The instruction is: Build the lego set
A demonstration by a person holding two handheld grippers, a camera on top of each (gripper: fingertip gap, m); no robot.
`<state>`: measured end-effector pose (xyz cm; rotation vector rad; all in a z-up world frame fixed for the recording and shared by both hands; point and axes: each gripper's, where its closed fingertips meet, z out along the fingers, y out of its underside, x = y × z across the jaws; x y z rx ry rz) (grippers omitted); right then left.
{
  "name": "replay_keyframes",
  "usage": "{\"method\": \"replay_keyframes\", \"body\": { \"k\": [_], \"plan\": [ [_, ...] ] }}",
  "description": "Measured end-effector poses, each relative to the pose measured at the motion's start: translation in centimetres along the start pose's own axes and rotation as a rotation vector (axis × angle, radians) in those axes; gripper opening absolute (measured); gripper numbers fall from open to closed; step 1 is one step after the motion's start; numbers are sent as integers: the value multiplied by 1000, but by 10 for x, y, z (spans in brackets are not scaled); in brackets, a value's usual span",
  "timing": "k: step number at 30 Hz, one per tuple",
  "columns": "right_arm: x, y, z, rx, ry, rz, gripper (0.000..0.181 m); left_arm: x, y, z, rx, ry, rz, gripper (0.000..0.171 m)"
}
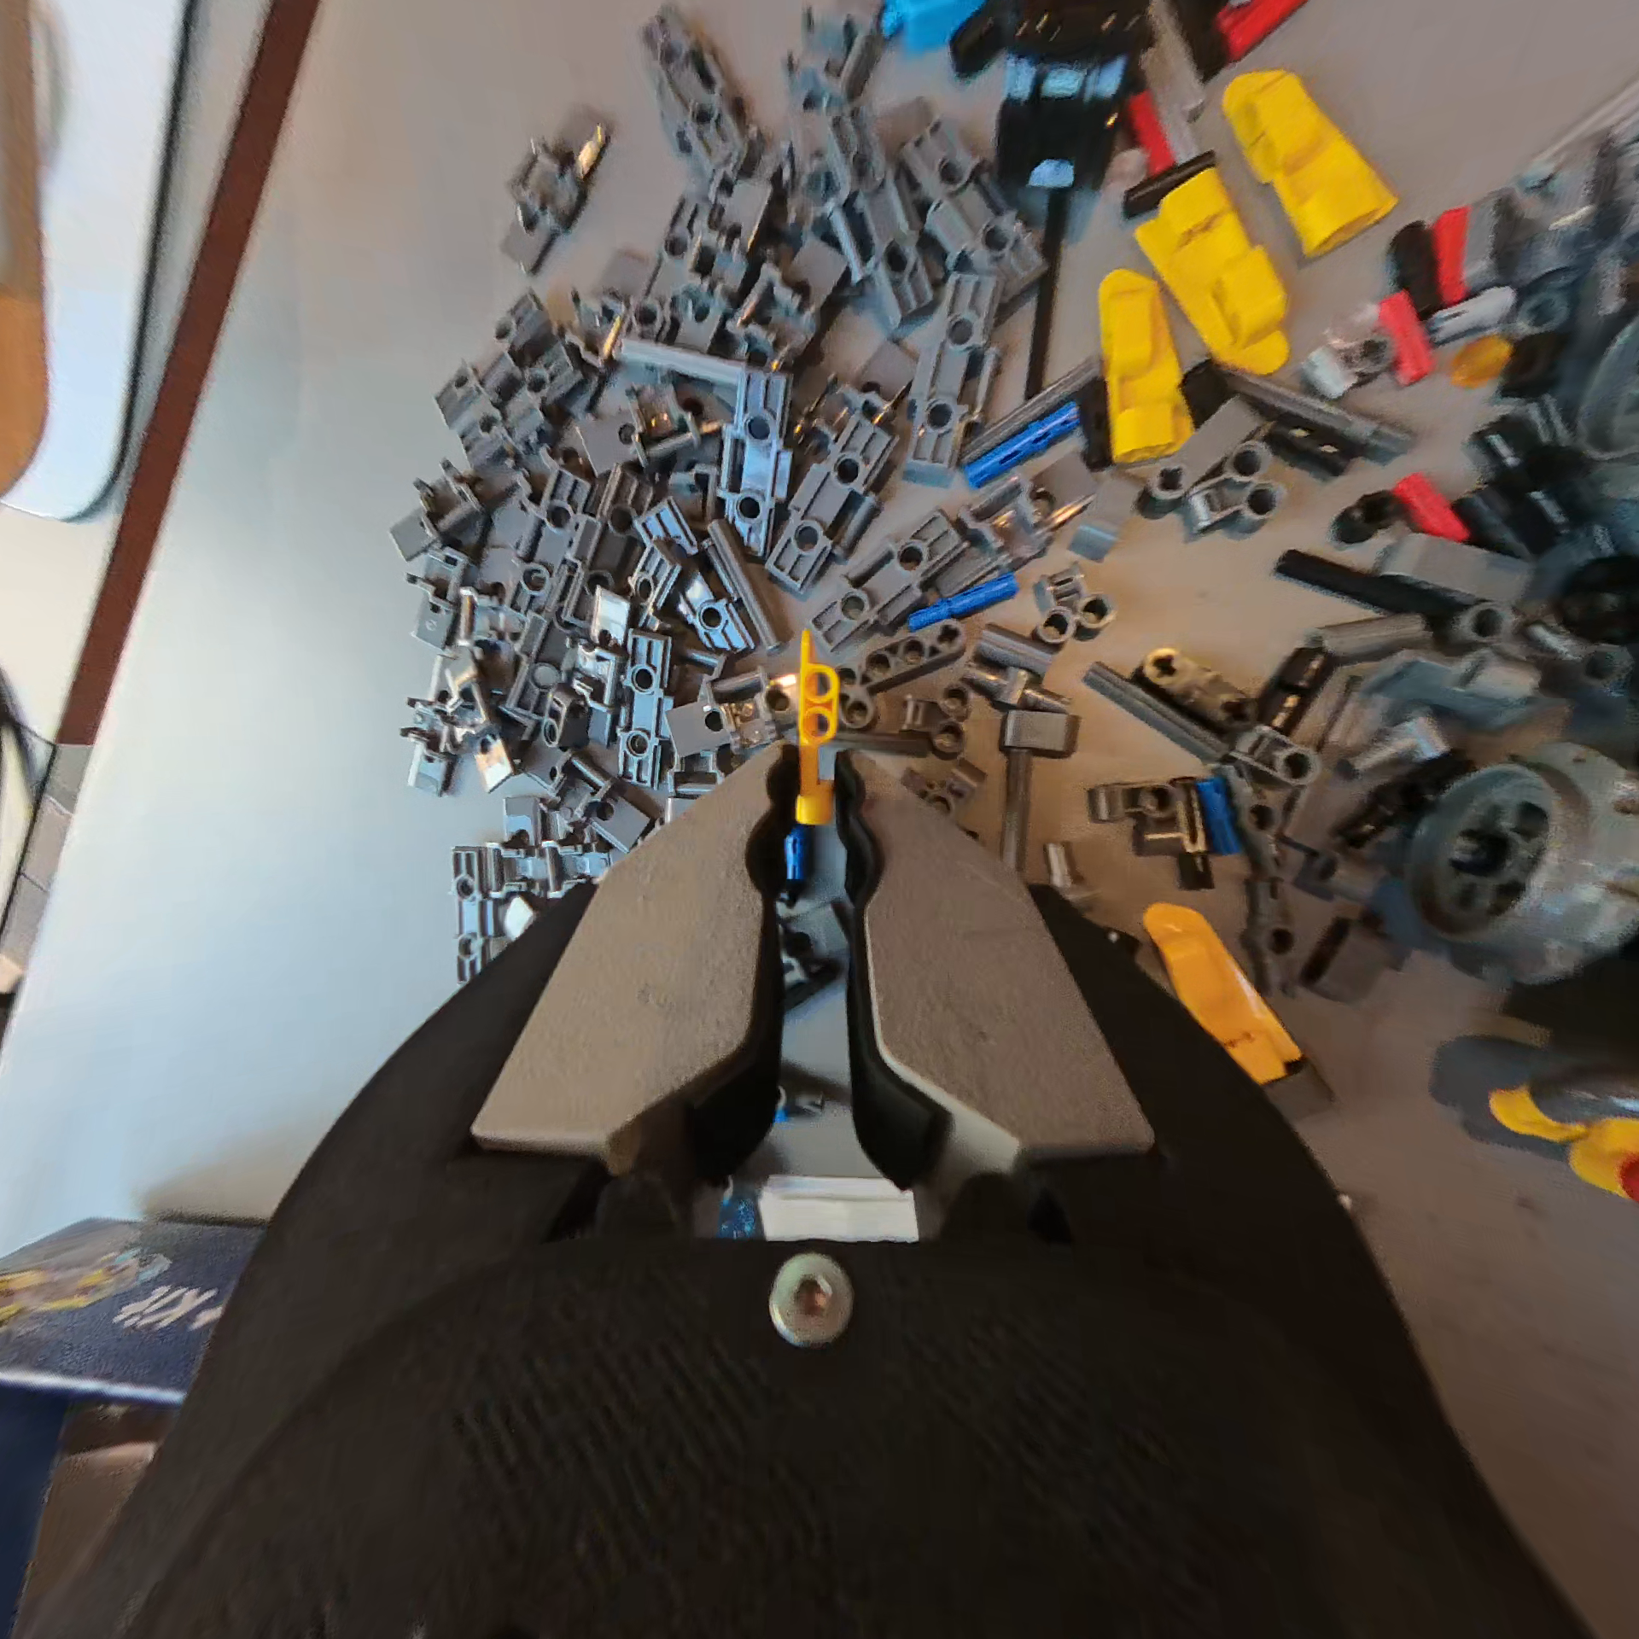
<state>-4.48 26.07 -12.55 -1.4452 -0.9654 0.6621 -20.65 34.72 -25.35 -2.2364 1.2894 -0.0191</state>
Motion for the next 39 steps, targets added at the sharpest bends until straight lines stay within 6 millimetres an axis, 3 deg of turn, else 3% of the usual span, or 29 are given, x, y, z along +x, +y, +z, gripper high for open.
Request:
{"method": "replay_keyframes", "body": {
  "k": [7, 9, 11, 14, 19, 21, 23, 25, 33, 39],
  "plan": [
    [-2, 6, 2, -21, -37, 53, 41, 27, -27, -51, 274, -63, -15, 4],
    [-4, -1, 0, 17, -36, 43, 32, 49, -51, -83, 459, -10, -21, 5],
    [-8, -15, -1, 78, -29, 59, 29, 84, -77, -124, 668, 102, 33, 5],
    [-51, -51, -5, 158, -165, 85, 31, 128, -97, -173, 870, 223, 124, 5],
    [-109, -90, -22, 259, -290, 41, 31, 174, -104, -218, 1049, 389, 212, 4],
    [-126, -92, -26, 247, -334, 39, 31, 185, -97, -226, 1090, 394, 272, 4],
    [-131, -88, -25, 207, -296, 13, 28, 189, -91, -226, 1089, 376, 289, 4],
    [-141, -88, -27, 196, -306, -24, 8, 190, -88, -224, 1083, 357, 286, 4],
    [-154, -75, -20, 133, -338, 23, 7, 209, -83, -204, 962, 267, 369, 4],
    [-150, -72, -32, 129, -283, 65, 7, 214, -90, -204, 963, 277, 322, 4]
  ]
}}
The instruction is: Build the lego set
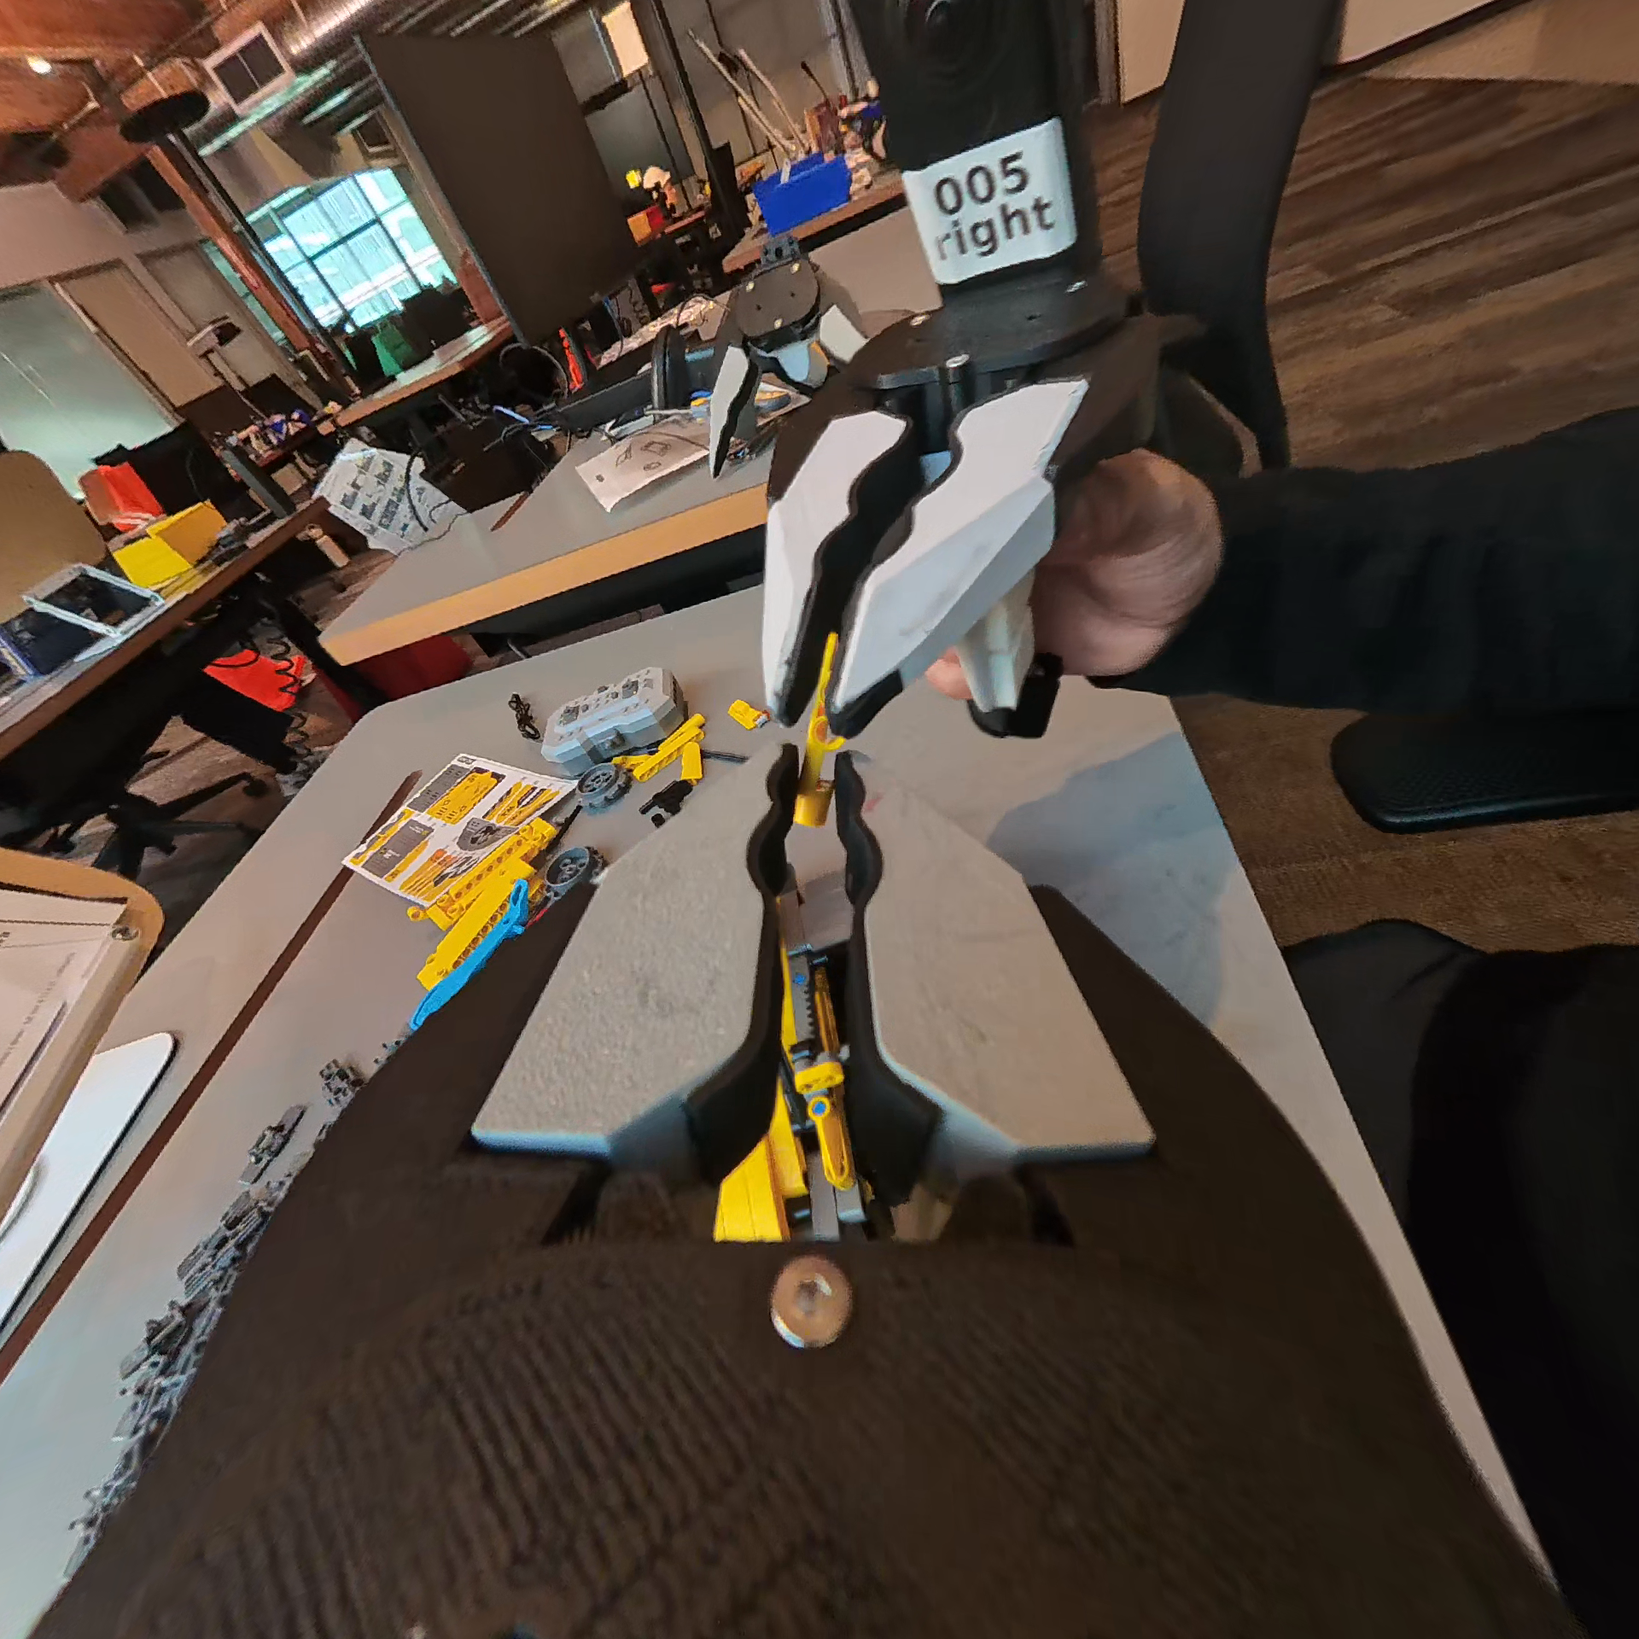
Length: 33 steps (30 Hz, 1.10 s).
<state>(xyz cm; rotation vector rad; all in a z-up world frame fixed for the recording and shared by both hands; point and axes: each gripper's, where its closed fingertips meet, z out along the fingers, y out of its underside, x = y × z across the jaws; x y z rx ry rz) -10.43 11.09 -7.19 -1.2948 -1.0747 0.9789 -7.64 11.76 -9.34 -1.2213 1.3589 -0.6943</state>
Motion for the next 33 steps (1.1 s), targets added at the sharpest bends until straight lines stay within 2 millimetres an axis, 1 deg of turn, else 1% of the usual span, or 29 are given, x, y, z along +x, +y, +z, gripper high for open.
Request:
{"method": "replay_keyframes", "body": {
  "k": [4, 6, 7, 8, 11, 13, 15, 16, 18, 19, 20, 22, 23, 24, 26, 27, 28, 31, 33],
  "plan": [
    [7, 0, -11, -10, 62, 8, 6, 5, -2, 13, -19, 12, -23, 6],
    [10, -5, -21, 6, 95, 15, 6, 9, -6, 17, -5, 40, -52, 13],
    [12, -8, -27, 11, 123, 10, 6, 10, -7, 17, -4, 44, -64, 13],
    [15, -8, -32, 7, 155, -1, 5, 10, -6, 18, -10, 42, -76, 16],
    [27, 7, -49, -57, 257, -38, 5, 9, 3, 16, -43, 18, -111, 19],
    [42, 23, -65, -111, 324, -21, 3, 9, 17, 8, -88, -3, -141, 23],
    [61, 53, -83, -260, 392, 8, 2, 13, 33, -4, -127, -7, -182, 29],
    [69, 68, -91, -344, 423, 0, 2, 20, 38, -11, -128, 15, -204, 30],
    [78, 101, -105, -502, 463, -48, 2, 38, 42, -26, -108, 82, -237, 18],
    [80, 118, -110, -581, 481, -76, 2, 43, 44, -33, -104, 89, -251, 17],
    [82, 132, -114, -643, 497, -109, 2, 45, 47, -38, -106, 80, -270, 23],
    [83, 155, -112, -726, 494, -160, 3, 45, 51, -47, -113, 56, -322, 31],
    [84, 162, -110, -739, 495, -176, 3, 45, 53, -51, -111, 43, -344, 37],
    [83, 166, -107, -739, 484, -172, 3, 46, 55, -54, -108, 31, -361, 38],
    [87, 167, -107, -727, 470, -129, 4, 48, 60, -60, -111, 18, -386, 39],
    [92, 164, -111, -711, 474, -94, 9, 50, 63, -63, -116, 12, -393, 41],
    [96, 159, -116, -679, 465, -39, 13, 51, 67, -66, -119, 3, -398, 41],
    [103, 138, -130, -533, 401, 162, 16, 53, 77, -77, -125, -25, -421, 42],
    [113, 126, -143, -471, 429, 189, 17, 55, 81, -84, -119, -23, -449, 45]
  ]
}}
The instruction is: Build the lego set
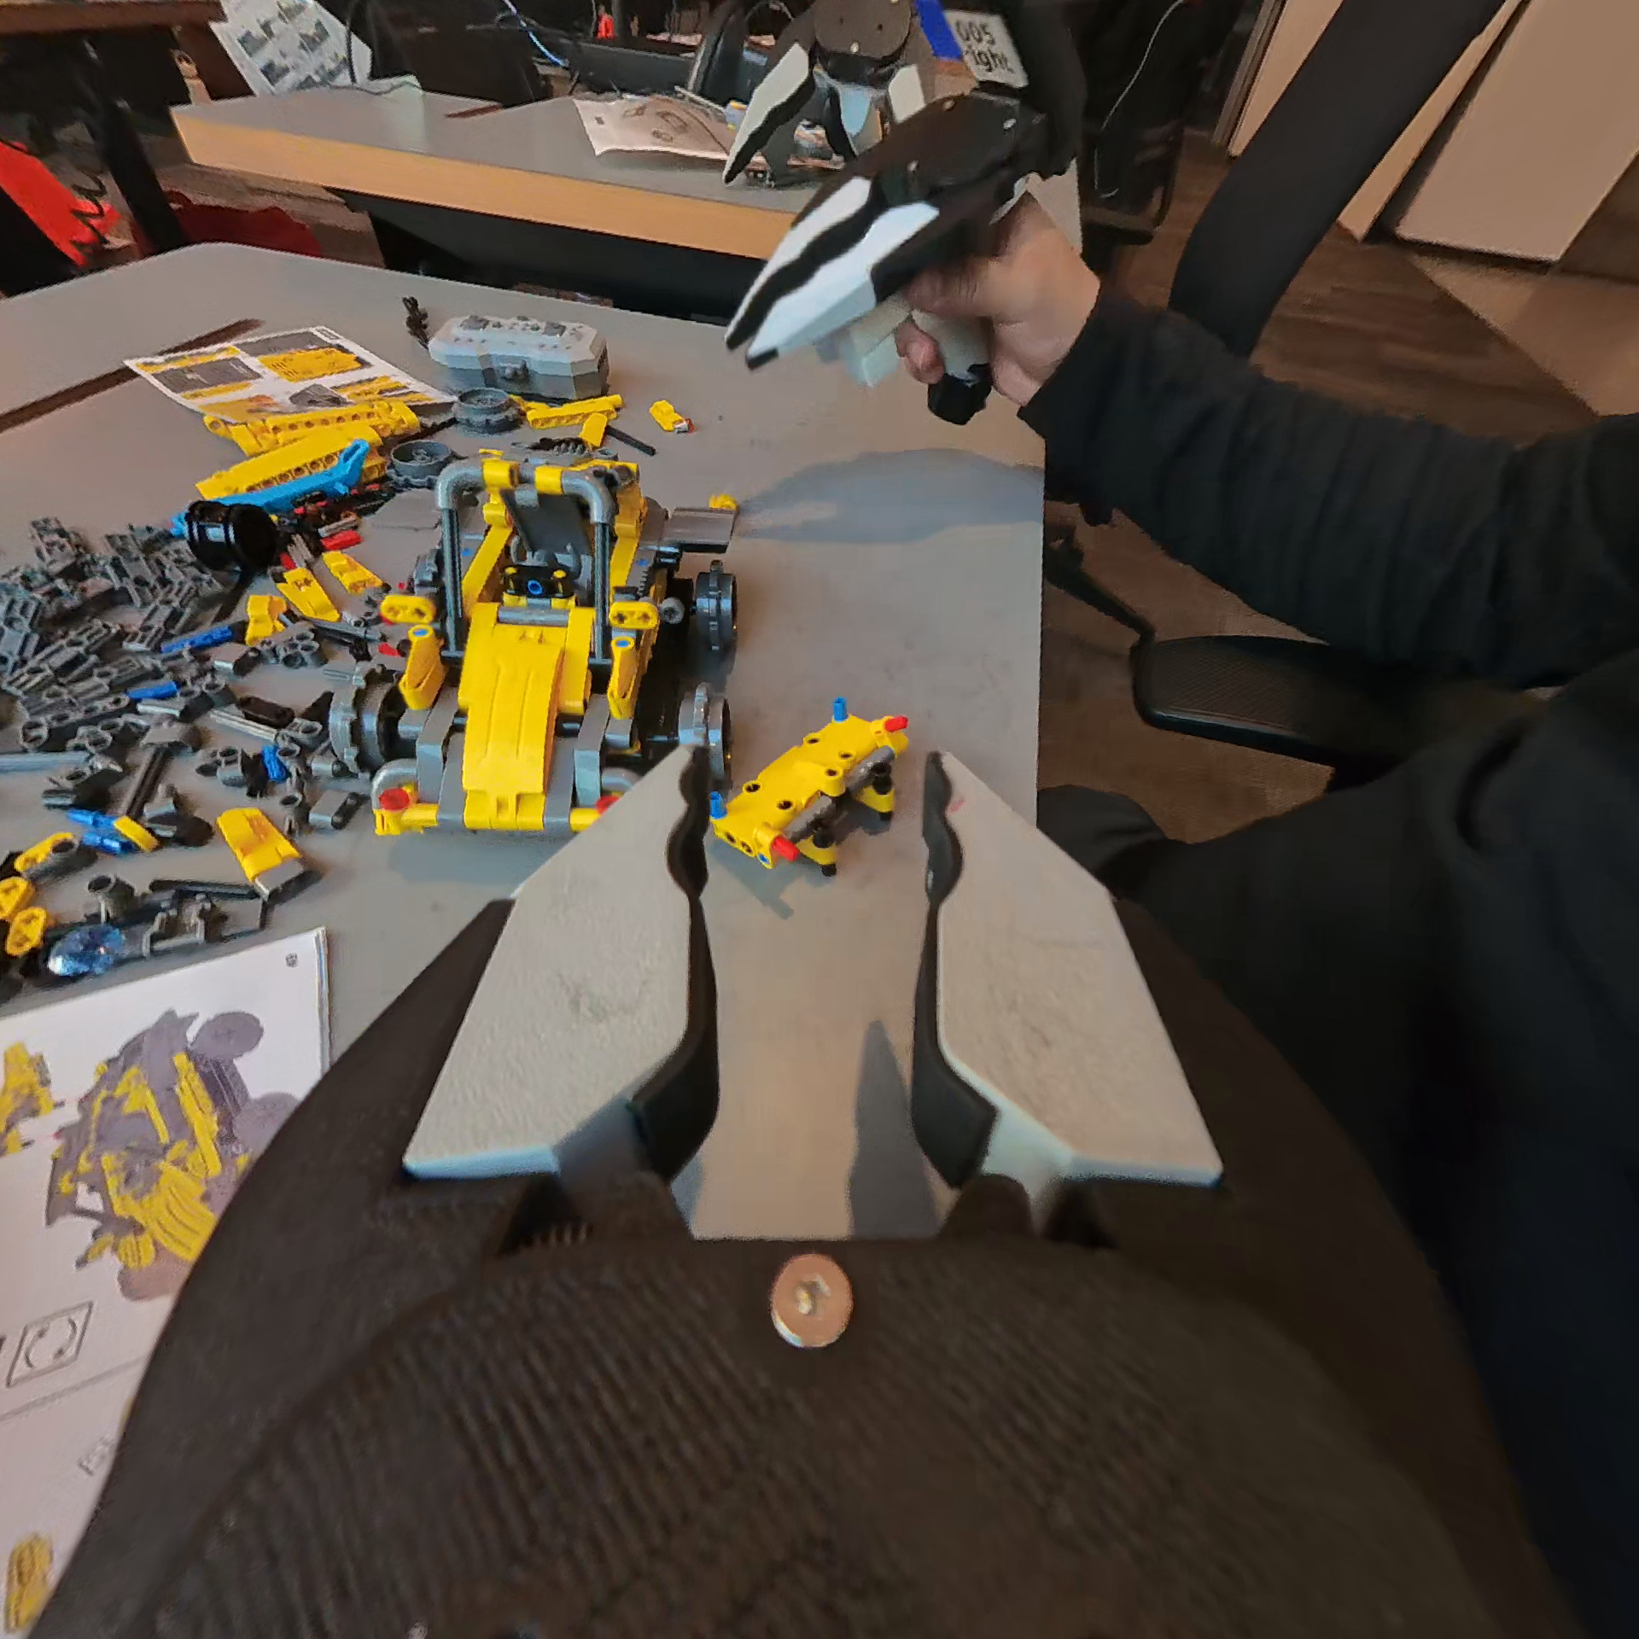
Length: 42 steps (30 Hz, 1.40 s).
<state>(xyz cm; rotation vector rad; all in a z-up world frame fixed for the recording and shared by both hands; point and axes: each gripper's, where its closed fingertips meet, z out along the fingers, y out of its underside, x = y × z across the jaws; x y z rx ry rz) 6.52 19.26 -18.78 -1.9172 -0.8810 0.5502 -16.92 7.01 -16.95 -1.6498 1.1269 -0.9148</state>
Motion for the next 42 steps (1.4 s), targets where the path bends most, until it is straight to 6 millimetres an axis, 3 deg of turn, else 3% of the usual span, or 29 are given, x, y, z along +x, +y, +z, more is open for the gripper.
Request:
{"method": "replay_keyframes", "body": {
  "k": [3, 6, 10, 14, 16, 19, 23, 27, 32, 36, 39, 42],
  "plan": [
    [11, -21, -17, 109, 34, 20, 17, 0, 4, -11, 25, 0, -36, 47],
    [5, -43, -25, 229, 1, 29, 20, 3, 13, -17, 34, -38, -40, 62],
    [-1, -65, -14, 363, 57, -101, 27, 24, 14, -24, 136, -125, 4, 58],
    [-2, -77, 14, 361, 58, -127, 28, 29, 8, -31, 172, -202, 114, 44],
    [-4, -87, 28, 362, 23, -125, 32, 21, 11, -34, 131, -258, 190, 34],
    [-11, -109, 38, 418, 20, -174, 24, -6, 23, -45, 64, -417, 301, 21],
    [-14, -132, 53, 468, 15, -231, 18, -22, 22, -61, 84, -483, 356, 11],
    [-16, -143, 74, 451, -57, -249, 26, -38, 19, -69, 117, -539, 295, 14],
    [-38, -149, 88, 439, -100, -374, 25, -53, 23, -70, 80, -593, 231, 20],
    [-53, -143, 88, 452, -161, -368, 28, -55, 20, -76, 106, -636, 247, 0],
    [-63, -138, 87, 450, -209, -379, 34, -52, 20, -75, 102, -641, 284, 0],
    [-84, -138, 75, 492, -328, -408, 57, -52, 22, -73, 84, -648, 296, 1]
  ]
}}
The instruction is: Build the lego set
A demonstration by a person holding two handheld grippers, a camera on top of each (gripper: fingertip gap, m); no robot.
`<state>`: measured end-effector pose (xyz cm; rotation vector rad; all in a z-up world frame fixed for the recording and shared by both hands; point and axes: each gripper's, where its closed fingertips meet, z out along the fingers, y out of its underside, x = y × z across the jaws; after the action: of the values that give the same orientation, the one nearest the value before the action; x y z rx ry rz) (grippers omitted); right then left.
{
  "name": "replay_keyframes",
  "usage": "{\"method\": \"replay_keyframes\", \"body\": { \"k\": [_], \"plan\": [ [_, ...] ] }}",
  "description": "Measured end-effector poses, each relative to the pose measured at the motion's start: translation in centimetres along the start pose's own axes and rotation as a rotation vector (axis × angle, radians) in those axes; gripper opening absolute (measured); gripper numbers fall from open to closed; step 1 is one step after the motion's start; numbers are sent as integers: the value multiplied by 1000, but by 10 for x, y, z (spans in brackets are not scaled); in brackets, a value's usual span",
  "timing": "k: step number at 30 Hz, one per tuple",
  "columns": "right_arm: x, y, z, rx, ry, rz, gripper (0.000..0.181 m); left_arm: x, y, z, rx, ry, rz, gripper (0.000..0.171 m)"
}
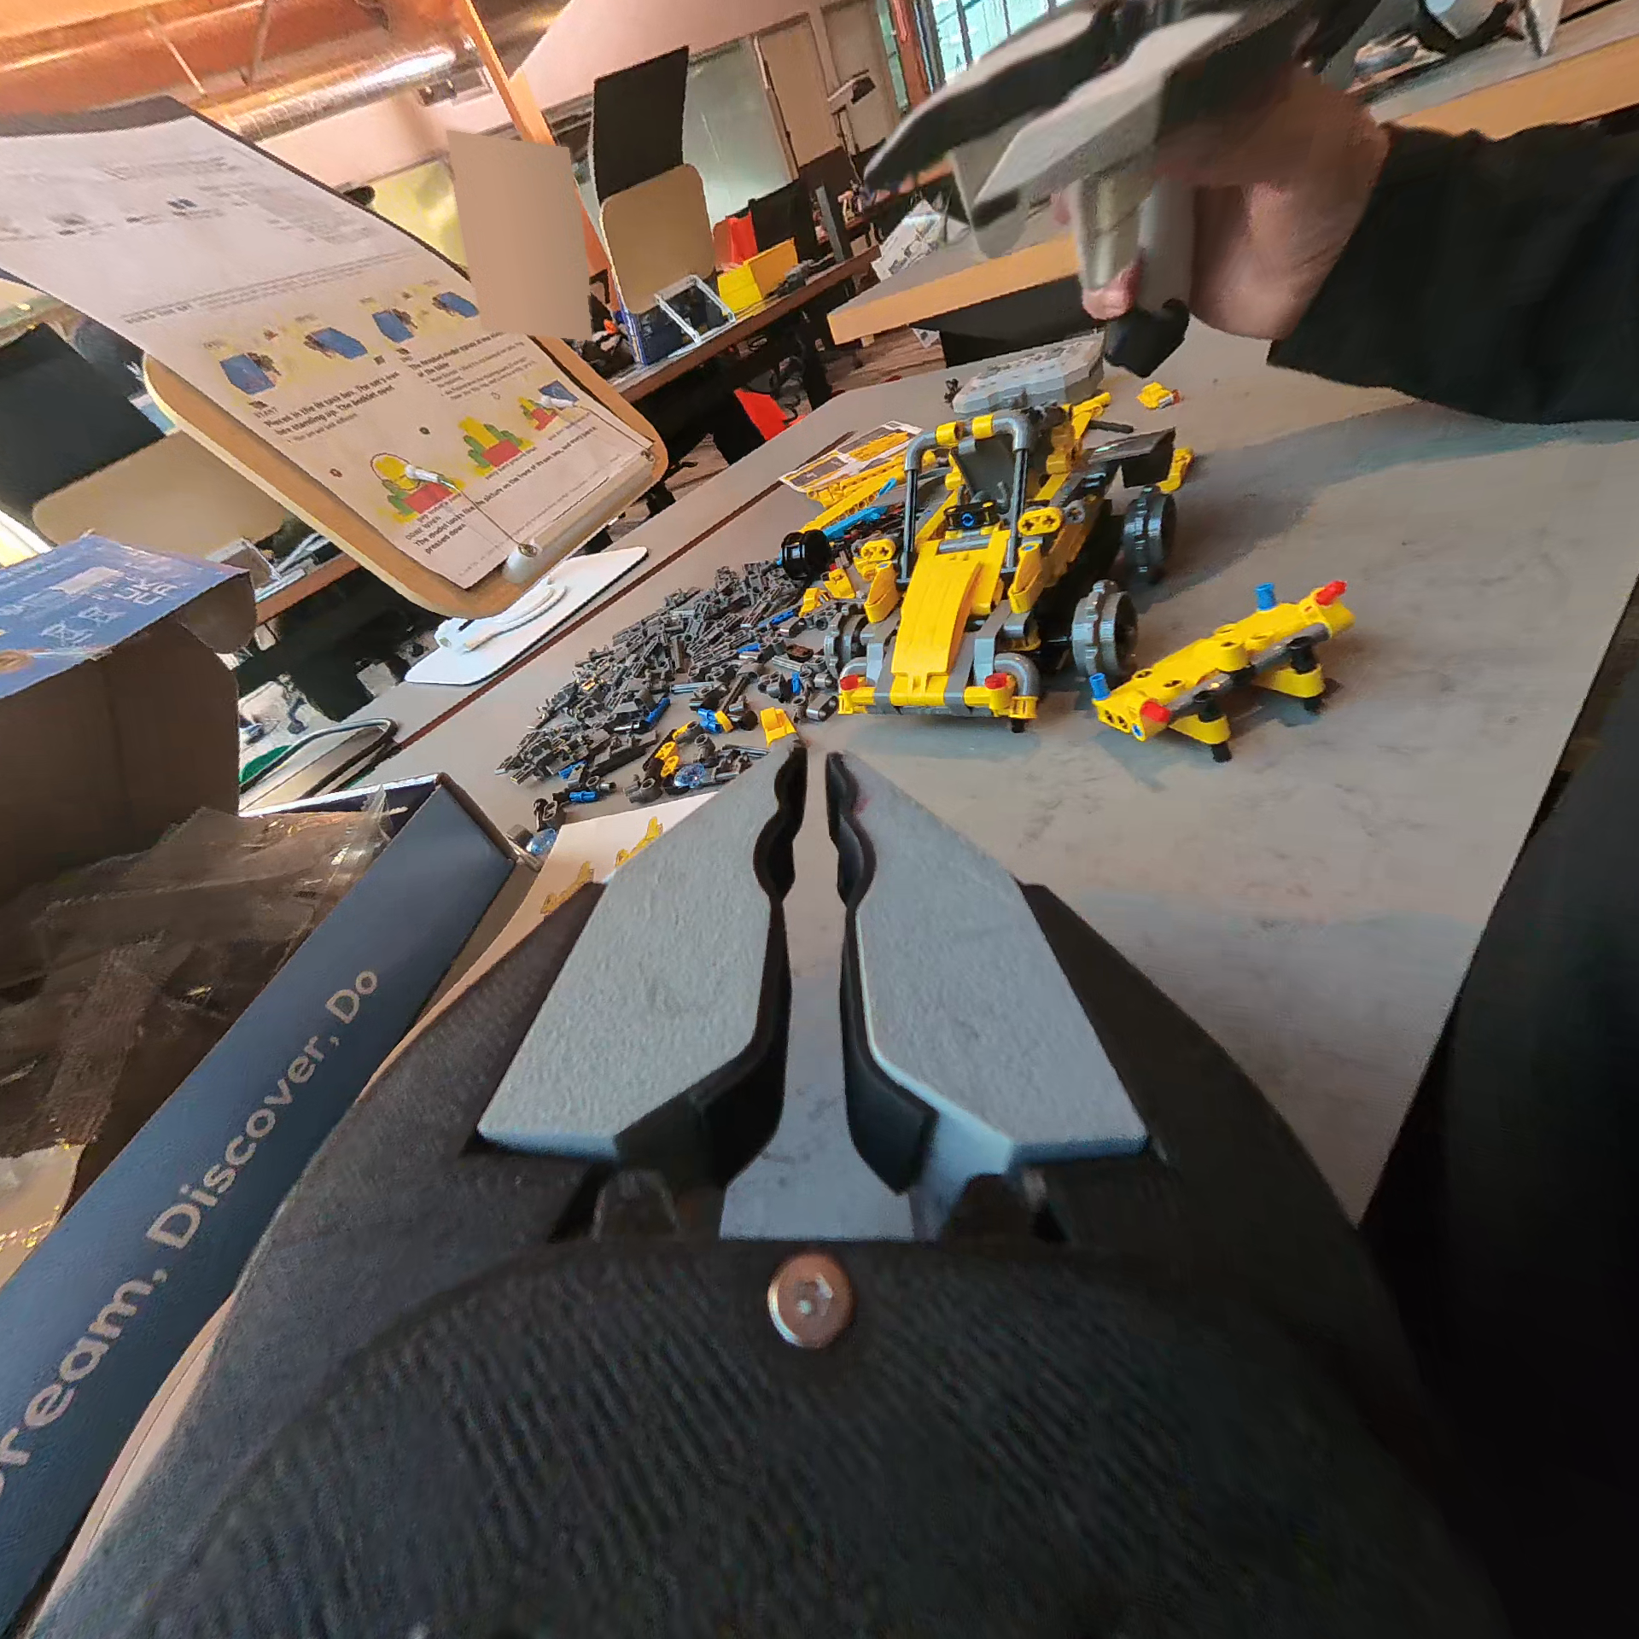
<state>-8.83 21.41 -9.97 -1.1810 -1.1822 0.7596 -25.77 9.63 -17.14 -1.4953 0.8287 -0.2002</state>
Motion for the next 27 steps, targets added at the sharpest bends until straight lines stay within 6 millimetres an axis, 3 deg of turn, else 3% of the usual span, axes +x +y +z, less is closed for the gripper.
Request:
{"method": "replay_keyframes", "body": {
  "k": [3, 7, 10, 18, 22, 25, 27],
  "plan": [
    [-19, -27, -8, 139, -121, 52, 67, -2, 3, 2, -19, -9, -6, 2],
    [20, -33, -25, 202, 57, 106, 61, -5, 4, 3, -30, -31, -1, 3],
    [26, -34, -34, 257, 25, 211, 56, -4, 1, 1, -7, -29, 11, 1],
    [-37, -2, -11, 36, -312, 200, 49, 2, -4, -2, 31, -8, 34, 0],
    [-9, -10, -19, 73, -148, 170, 53, 4, -3, -1, 23, -1, 48, 0],
    [29, -8, -48, 106, 20, 252, 51, 5, -2, 0, 16, 6, 50, 0],
    [41, -1, -73, 89, 92, 375, 35, 6, -2, 1, 12, 15, 43, 0]
  ]
}}
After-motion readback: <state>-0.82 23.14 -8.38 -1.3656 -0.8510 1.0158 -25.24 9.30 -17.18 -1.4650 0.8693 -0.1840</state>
